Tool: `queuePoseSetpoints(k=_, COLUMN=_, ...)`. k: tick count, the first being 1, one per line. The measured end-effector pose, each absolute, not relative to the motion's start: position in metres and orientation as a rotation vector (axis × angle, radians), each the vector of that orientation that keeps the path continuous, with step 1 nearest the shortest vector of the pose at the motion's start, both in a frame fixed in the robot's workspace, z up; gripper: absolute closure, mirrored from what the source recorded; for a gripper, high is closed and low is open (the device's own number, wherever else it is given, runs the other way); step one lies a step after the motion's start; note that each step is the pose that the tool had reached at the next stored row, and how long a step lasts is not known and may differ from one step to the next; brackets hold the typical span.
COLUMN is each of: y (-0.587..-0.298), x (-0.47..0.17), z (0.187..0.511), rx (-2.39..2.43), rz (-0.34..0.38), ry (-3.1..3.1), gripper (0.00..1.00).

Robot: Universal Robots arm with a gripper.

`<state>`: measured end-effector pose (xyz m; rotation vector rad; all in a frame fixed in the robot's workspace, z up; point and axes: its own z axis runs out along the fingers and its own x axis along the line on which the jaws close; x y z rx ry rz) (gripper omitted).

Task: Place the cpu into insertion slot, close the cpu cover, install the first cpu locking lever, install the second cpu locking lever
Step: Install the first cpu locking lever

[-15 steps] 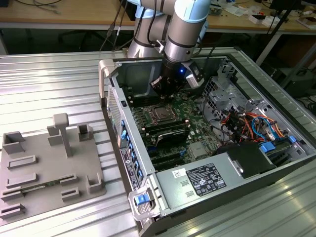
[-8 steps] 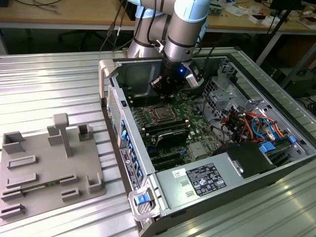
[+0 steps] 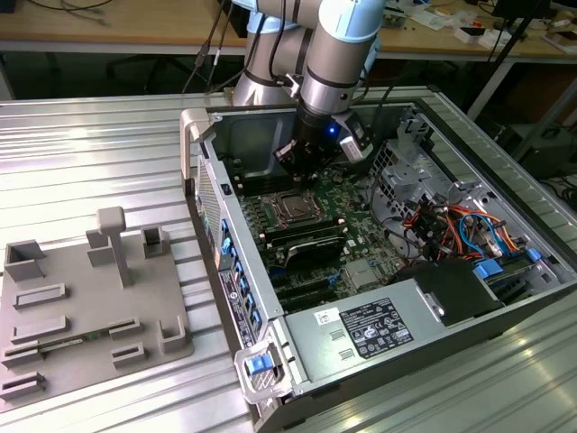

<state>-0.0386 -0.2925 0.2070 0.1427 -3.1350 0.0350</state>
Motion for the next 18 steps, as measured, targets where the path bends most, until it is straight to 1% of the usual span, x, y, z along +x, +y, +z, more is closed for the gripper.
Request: queuePoseSetpoints(k=18, y=-0.2924, x=-0.0385, z=0.2051, rx=0.143, rz=0.035, ry=-3.135, gripper=0.89)
